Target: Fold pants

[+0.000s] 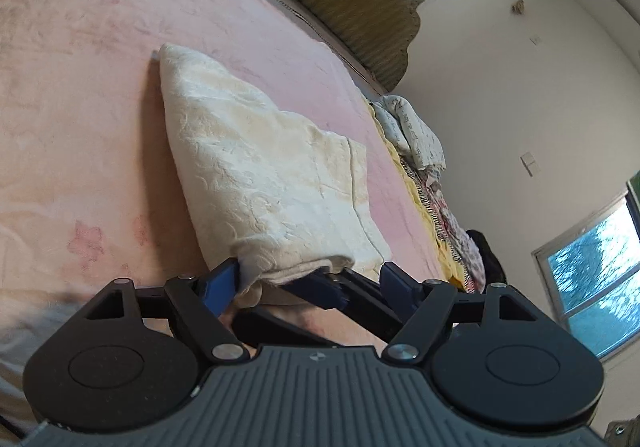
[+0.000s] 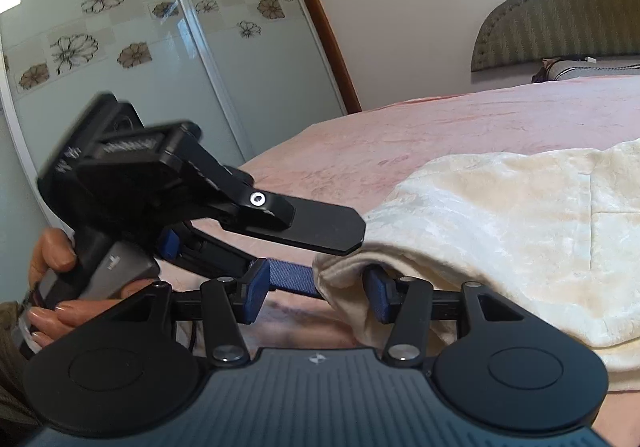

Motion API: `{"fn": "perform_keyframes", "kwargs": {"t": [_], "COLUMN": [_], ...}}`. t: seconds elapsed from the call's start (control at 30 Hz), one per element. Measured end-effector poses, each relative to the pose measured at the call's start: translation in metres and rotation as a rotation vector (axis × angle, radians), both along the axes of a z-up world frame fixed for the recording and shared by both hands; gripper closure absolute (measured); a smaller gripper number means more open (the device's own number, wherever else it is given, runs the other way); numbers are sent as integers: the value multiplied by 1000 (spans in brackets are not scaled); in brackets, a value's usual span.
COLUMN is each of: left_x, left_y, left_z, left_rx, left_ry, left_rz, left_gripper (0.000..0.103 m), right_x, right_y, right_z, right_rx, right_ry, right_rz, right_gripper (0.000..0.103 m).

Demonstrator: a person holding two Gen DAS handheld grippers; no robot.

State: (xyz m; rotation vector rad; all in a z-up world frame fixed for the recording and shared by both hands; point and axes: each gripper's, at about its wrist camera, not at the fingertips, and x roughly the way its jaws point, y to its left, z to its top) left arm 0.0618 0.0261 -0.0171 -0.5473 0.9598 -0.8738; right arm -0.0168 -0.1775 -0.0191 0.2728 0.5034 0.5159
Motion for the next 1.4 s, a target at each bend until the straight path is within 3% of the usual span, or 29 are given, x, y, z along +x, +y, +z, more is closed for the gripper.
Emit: {"fn": "perform_keyframes", "kwargs": {"t": [0.2, 0.33, 0.43, 0.5, 0.6, 0.7, 0.8, 0.87, 0.97, 1.07, 1.13, 1.27, 1.4], "left_x": [2, 10, 20, 25, 32, 31, 28, 26, 21, 17, 12, 18, 31], "left_y": [33, 62, 67, 62, 42, 28, 15, 4, -16, -32, -34, -32, -36], "left_z": [-7, 0, 9, 13, 17, 22, 29, 32, 24, -5, -19, 2, 15], "left_rx": [-25, 40, 49, 46, 57, 45, 8, -11, 19, 108, 132, 114, 127], "left_ry": [49, 20, 5, 2, -13, -36, -81, -104, -107, -62, -78, -127, -166], "left_rz": [4, 165, 219, 226, 211, 165, 117, 84, 27, -13, -20, -3, 64], "left_gripper": [32, 32, 31, 31, 30, 30, 30, 30, 30, 30, 30, 30, 21], "right_x": [5, 11, 16, 19, 8, 1, -19, -25, -21, -8, -5, -19, -10], "right_y": [13, 27, 37, 50, 65, 56, 34, 8, -33, -66, -76, -83, -96], "right_z": [-4, -5, -11, -16, -12, -2, 22, 44, 53, 33, 10, 19, 29], "right_rx": [-16, -70, -108, -212, -362, -360, -306, -260, -235, -256, -331, -292, -291], "right_ry": [16, 23, 63, 110, 79, 127, 83, 29, -5, 91, 172, 141, 86], "right_rz": [-32, -48, -6, 84, 120, 164, 234, 161, -62, -247, -280, -277, -336], "right_gripper": [54, 52, 49, 38, 35, 35, 37, 37, 37, 37, 38, 37, 37]}}
